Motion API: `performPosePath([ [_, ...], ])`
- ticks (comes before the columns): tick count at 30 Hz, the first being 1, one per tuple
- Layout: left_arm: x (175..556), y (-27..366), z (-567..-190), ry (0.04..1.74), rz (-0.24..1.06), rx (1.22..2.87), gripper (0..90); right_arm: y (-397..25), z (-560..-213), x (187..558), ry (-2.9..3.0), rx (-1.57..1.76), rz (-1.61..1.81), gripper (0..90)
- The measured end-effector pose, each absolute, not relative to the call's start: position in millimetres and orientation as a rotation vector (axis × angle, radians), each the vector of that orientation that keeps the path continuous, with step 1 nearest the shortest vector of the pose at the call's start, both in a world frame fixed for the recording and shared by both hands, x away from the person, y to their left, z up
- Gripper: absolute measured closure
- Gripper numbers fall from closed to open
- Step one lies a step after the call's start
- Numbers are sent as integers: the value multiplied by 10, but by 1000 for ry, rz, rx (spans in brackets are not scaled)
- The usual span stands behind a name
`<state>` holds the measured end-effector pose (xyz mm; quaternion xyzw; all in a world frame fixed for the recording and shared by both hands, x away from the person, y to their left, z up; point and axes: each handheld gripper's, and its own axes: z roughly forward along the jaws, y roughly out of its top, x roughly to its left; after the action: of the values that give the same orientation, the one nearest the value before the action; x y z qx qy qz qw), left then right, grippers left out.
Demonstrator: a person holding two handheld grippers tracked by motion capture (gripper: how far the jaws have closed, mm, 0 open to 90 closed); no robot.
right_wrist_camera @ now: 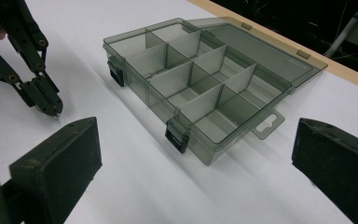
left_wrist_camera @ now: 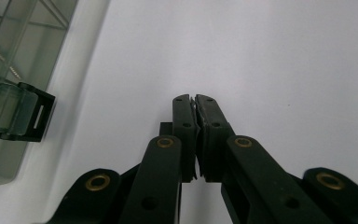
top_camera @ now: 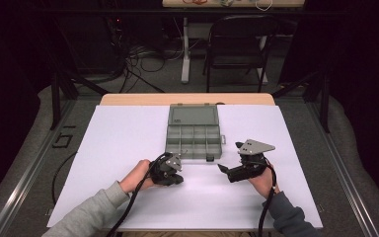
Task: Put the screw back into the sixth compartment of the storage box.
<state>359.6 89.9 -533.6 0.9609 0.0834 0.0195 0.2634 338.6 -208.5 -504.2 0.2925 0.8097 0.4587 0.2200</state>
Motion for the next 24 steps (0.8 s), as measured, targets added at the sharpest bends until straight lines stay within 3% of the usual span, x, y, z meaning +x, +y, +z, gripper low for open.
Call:
performPosePath([
  [24, 3762, 1042, -5092, 294, 107, 2493, 874, -2096, -5045, 3396, 2236, 814, 1266, 5],
])
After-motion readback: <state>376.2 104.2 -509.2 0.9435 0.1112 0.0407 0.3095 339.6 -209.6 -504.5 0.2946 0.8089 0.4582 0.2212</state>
